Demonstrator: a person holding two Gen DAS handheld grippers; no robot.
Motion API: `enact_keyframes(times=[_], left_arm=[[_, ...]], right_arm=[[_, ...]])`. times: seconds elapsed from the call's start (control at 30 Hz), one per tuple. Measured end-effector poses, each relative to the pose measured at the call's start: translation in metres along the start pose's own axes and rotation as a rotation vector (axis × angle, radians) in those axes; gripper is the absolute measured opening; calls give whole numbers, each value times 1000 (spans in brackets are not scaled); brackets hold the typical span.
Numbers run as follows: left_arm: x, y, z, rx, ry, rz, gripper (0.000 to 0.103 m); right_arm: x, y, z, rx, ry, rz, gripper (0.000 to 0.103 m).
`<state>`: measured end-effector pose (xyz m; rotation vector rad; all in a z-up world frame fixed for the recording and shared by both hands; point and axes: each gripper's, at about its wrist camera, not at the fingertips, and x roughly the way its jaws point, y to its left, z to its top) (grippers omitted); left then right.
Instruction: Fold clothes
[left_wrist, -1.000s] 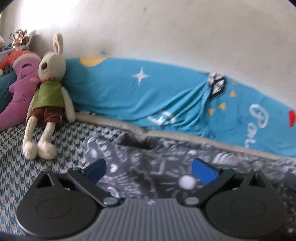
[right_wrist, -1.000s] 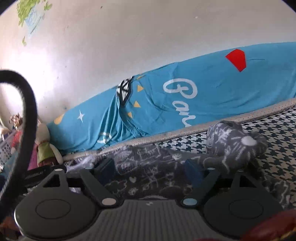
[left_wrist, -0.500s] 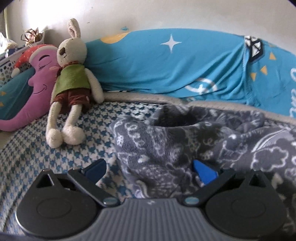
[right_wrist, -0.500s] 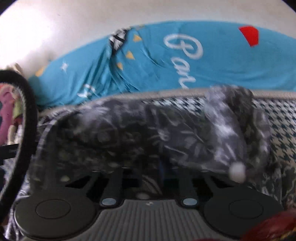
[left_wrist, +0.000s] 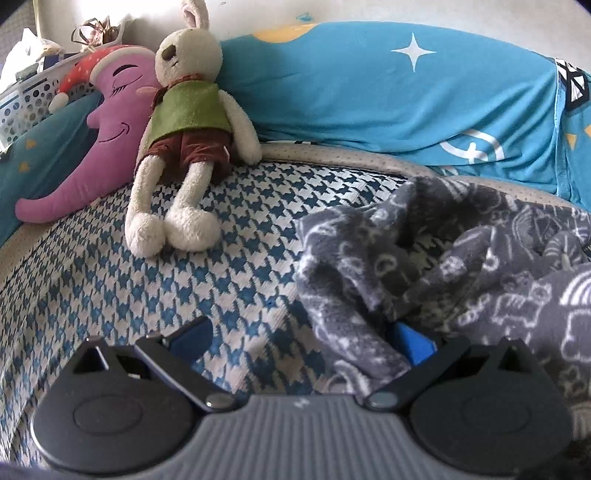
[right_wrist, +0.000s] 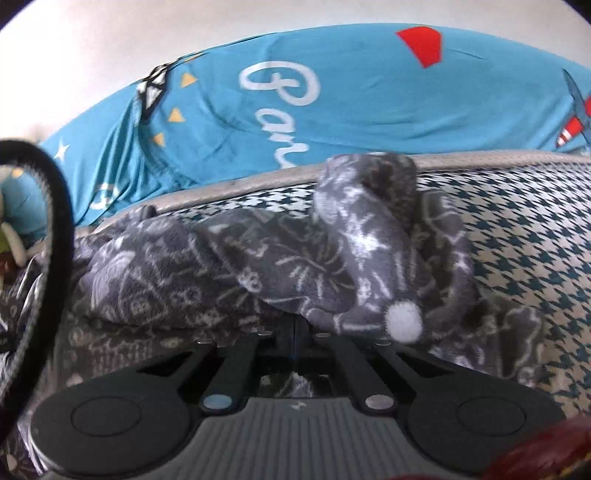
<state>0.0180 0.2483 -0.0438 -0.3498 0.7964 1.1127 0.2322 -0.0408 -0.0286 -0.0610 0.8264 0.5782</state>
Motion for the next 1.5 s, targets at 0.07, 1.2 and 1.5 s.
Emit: enact_keyframes(times=[0.07, 1.2, 1.5], left_arm=[[0, 1, 0, 0, 6, 6, 103], [-66, -63, -6, 23, 0, -292, 103], [-65, -69, -12, 80, 1, -263, 103]], right_arm=[[-3, -1, 0, 15, 7, -12, 0], [-2, 58, 44, -29, -199, 311, 72], [27, 63, 29, -63, -87, 299, 75]])
